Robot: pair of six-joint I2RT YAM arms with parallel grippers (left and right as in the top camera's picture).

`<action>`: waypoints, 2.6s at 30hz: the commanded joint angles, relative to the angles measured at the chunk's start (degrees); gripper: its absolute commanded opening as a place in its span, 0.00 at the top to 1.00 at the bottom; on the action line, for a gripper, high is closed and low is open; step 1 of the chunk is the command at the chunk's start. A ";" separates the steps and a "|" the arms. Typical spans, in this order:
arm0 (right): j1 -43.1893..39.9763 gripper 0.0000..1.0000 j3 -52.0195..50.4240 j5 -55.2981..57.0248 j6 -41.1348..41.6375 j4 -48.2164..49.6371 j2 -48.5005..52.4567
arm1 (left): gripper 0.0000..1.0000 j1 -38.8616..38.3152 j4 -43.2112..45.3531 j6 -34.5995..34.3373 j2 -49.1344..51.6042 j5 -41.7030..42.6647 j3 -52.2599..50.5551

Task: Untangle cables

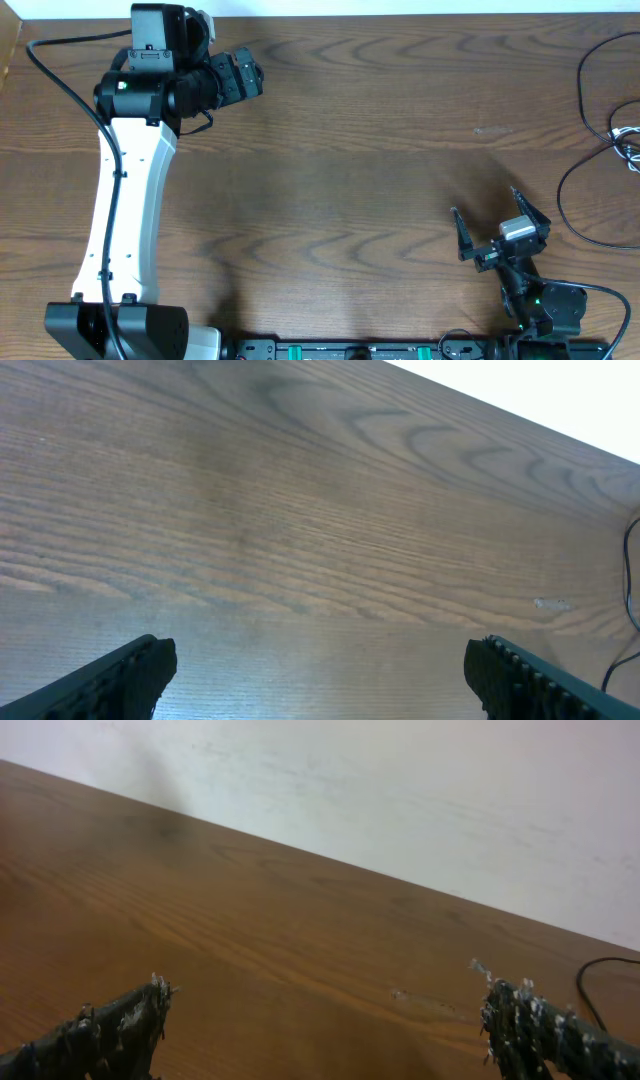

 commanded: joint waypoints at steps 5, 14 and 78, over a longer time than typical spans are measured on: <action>0.50 0.01 -0.22 0.46 -0.22 -0.11 -0.42 | 0.02 -0.02 -0.04 0.15 0.00 0.07 -0.15; 0.39 0.01 -0.22 0.46 -0.22 -0.11 -0.42 | 0.02 -0.02 -0.04 0.15 0.00 0.04 -0.15; 0.39 0.01 -0.22 0.46 -0.22 -0.11 -0.42 | 0.02 -3.52 3.80 2.71 -32.33 -27.82 -19.61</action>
